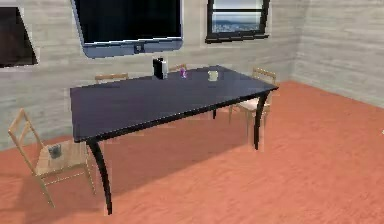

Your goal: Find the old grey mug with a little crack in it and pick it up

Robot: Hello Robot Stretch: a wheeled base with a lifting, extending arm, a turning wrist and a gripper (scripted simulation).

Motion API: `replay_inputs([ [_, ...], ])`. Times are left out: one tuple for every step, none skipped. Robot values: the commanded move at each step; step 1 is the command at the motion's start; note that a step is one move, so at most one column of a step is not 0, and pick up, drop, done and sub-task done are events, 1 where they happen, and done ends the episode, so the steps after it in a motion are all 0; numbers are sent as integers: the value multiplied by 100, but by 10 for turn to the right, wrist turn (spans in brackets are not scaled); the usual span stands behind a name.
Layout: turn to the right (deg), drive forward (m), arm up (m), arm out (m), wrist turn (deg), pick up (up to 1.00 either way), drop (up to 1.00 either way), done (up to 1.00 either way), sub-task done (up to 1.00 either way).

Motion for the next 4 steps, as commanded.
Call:
replay_inputs([
  [-300,0,0,0,0,0,0,0,0],
  [0,65,0,0,0,0,0,0,0],
  [-450,0,0,0,0,0,0,0,0],
  [-450,0,0,0,0,0,0,0,0],
])
